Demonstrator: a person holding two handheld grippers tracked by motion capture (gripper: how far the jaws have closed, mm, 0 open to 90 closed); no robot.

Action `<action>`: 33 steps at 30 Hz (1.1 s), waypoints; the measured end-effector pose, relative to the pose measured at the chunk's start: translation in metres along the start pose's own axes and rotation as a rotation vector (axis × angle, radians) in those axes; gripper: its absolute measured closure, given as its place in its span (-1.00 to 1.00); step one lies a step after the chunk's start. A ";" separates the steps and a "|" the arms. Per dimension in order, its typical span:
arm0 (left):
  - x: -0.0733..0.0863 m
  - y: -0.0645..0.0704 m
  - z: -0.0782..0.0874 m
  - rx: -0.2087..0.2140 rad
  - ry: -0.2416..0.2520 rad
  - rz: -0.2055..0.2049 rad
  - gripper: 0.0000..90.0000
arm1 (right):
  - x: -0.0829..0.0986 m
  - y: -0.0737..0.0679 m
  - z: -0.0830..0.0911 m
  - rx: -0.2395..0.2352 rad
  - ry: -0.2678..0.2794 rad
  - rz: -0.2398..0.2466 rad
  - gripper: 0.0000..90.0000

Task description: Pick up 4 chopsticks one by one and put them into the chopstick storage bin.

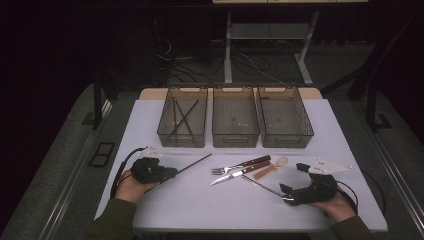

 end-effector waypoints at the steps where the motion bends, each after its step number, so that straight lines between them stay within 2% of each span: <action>1: -0.001 0.001 0.001 0.000 0.001 0.004 0.90 | 0.000 0.000 0.000 0.000 0.000 0.000 -0.93; 20: -0.012 0.007 0.018 -0.015 0.053 0.003 0.91 | 0.000 0.000 0.000 -0.001 0.002 0.002 -0.93; 33: -0.029 0.002 0.030 -0.022 0.088 0.001 0.90 | 0.000 0.000 -0.002 -0.002 -0.001 -0.003 -0.93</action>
Point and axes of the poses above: each handheld gripper's, and its own axes: z roughly backward along the jaws, x roughly out of its underside, y roughly to its right, the point moved 2 cm from there along -z, roughly forward along the jaws, and after that the axes turned 8 degrees about -y, right-handed, at the moved point
